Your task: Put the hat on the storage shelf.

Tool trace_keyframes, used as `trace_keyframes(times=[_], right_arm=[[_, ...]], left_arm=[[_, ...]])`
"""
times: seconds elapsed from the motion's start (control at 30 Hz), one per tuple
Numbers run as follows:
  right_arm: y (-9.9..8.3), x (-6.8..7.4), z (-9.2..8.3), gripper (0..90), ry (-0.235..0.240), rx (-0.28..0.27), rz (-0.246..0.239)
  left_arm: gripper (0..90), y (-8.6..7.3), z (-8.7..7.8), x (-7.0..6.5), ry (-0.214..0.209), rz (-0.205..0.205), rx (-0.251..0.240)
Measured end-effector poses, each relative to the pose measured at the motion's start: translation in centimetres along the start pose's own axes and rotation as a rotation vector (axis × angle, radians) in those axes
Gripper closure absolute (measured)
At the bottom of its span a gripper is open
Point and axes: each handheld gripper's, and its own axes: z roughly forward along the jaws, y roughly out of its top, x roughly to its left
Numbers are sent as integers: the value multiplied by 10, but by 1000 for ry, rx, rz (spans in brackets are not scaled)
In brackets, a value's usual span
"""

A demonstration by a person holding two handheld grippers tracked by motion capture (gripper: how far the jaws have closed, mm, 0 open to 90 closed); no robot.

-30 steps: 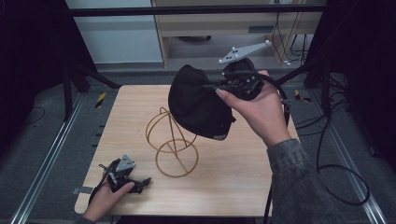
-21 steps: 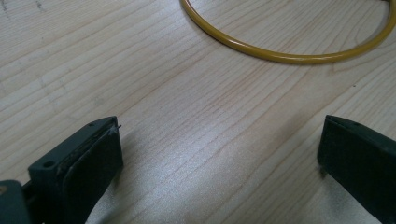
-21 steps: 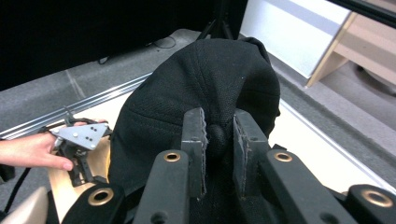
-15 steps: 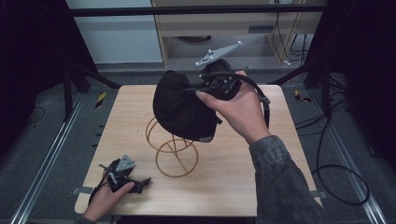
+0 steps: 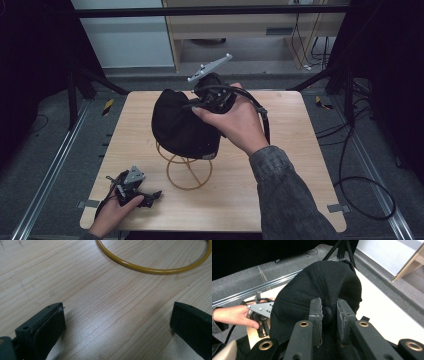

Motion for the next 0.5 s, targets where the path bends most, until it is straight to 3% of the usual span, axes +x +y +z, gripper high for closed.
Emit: trace_keyframes(times=[0.27,0.5], right_arm=[[3,4,18,765,2,50,-19],[1,2,28,764,6,60,-11]], left_arm=[[0,0,0,0,0,1,0],[0,0,0,0,0,0,0]])
